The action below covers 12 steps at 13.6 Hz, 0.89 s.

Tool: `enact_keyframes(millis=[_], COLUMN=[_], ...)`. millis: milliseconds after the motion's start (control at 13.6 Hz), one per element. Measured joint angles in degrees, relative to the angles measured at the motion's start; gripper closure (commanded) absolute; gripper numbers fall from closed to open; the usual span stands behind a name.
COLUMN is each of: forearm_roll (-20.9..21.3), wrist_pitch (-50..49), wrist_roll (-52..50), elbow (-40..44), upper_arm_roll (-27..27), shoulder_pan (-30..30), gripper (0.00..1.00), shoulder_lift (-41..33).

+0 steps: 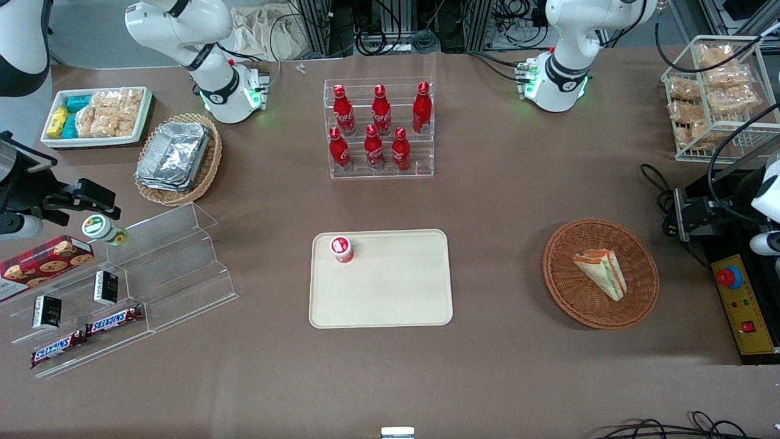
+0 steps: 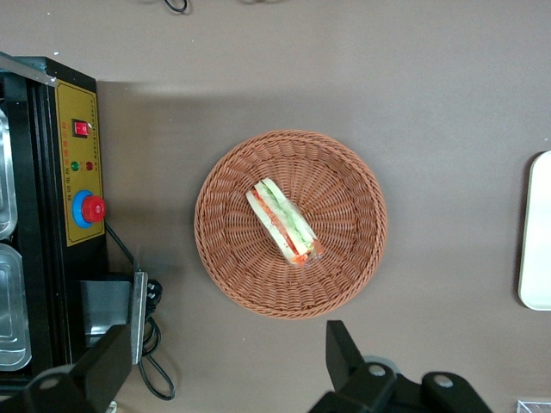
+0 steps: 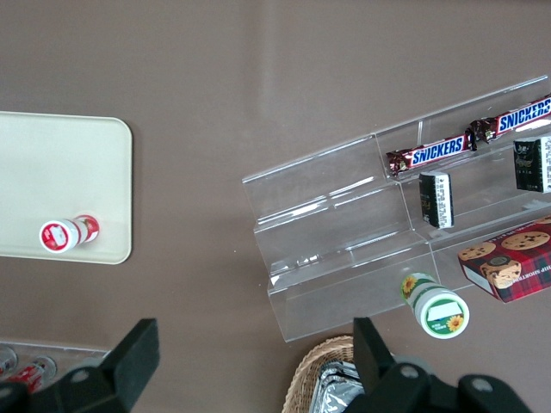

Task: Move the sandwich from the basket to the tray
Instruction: 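Move the left gripper toward the wicker basket holding the sandwich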

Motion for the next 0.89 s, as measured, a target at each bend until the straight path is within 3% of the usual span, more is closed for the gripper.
enact_keyframes(millis=[516,885], forearm_roll=[0.01,0.01], wrist_pitch=[-1.03,4.19], wrist_roll=[-0.02,-0.05], elbow=[-0.74,-10.53], upper_arm_roll=[-0.23,-0.12], shoulder_pan=[-0.12,-0.04], gripper=[0.00,0.00], shoulder_lift=[-0.03,-3.17])
